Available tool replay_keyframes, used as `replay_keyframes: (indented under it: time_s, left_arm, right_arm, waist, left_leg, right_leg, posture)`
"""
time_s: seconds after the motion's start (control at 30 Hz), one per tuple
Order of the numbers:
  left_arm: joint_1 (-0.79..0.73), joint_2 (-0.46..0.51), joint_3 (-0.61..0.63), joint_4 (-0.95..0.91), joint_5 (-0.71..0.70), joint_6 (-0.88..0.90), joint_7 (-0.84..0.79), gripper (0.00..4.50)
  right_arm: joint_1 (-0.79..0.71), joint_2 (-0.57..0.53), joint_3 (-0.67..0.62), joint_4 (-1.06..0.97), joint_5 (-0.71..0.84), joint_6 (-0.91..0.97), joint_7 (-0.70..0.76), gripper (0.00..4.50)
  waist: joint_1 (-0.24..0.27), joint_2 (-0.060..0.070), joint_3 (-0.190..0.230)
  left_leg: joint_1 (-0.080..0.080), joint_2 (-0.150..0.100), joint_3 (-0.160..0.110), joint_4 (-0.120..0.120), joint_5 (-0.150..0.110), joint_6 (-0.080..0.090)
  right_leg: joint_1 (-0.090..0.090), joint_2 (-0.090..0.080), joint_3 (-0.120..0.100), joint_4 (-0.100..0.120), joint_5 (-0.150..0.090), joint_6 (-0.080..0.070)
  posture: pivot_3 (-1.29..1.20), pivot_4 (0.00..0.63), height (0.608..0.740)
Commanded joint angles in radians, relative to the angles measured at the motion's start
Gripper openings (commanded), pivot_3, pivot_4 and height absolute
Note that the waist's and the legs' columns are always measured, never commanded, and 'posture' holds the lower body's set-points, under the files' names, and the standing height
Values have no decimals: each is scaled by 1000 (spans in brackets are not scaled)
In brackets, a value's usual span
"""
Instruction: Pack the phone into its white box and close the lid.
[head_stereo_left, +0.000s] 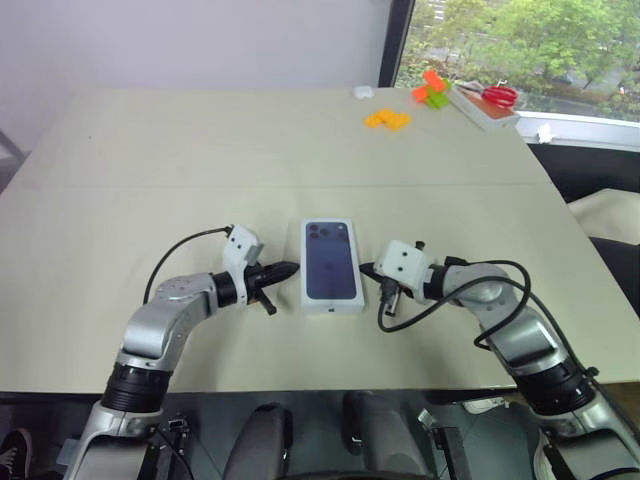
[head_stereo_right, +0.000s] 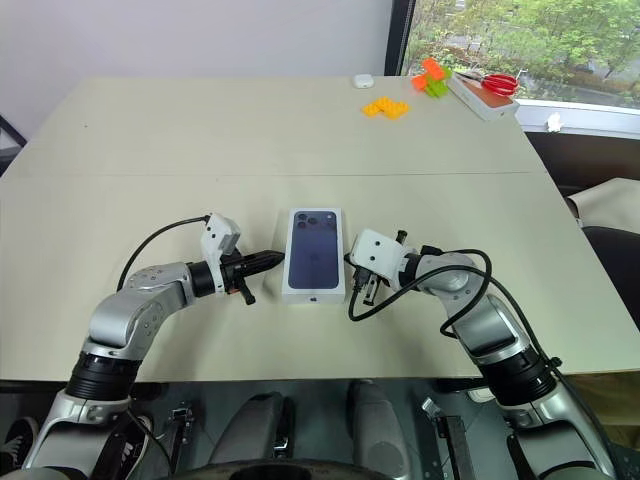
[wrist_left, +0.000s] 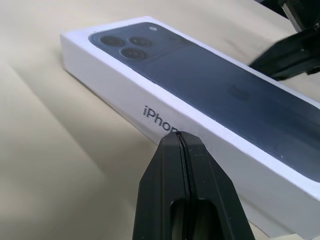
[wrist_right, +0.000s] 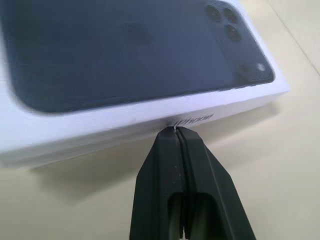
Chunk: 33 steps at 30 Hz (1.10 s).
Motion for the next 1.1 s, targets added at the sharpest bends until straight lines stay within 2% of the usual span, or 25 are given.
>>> replay_keyframes:
  time_s: [0.03,0.13,0.27,0.6,0.8,0.97,1.1]
  left_arm:
    - [-27,31,50,-27,-30,-1,-14,0]
    - [-45,36,78,-34,-64,22,-13,0]
    - [-116,-21,102,-36,-130,75,23,0]
    - [-101,-98,15,-67,-132,88,43,0]
    - [-9,-35,-77,-52,-42,33,2,0]
    - [20,10,-103,-14,3,-32,-47,0]
    - [19,7,-86,0,-2,-41,-45,0]
  right_arm:
    - [-25,-45,-82,-35,47,-19,37,47]
    - [-34,-56,-114,-49,86,-5,58,47]
    - [-77,36,-184,-75,220,96,24,47]
    - [28,62,-104,-166,227,115,2,47]
    - [130,21,-18,-163,147,51,-3,47]
    - [121,15,1,-133,110,10,-6,47]
    - [109,19,5,-124,103,-6,-2,47]
  waist:
    - [0,0,0]
    - [0,0,0]
    - [0,0,0]
    - [1,0,0]
    - [-3,0,0]
    - [-2,0,0]
    - [-2,0,0]
  left_leg:
    - [0,0,0,0,0,0]
    - [0,0,0,0,0,0]
    - [0,0,0,0,0,0]
    - [0,-1,-1,0,0,0]
    - [2,0,0,0,0,0]
    - [7,1,0,0,0,0]
    - [14,1,0,-1,0,0]
  right_leg:
    - [0,0,0,0,0,0]
    - [0,0,0,0,0,0]
    - [0,0,0,0,0,0]
    - [0,-1,0,1,0,0]
    - [1,1,0,1,0,0]
    - [6,2,0,1,-3,-3]
    - [13,1,0,-1,-5,0]
  posture:
    - [0,150,740]
    - [0,150,740]
    - [0,150,740]
    - [0,150,740]
    - [0,150,740]
    - [0,150,740]
    - [0,150,740]
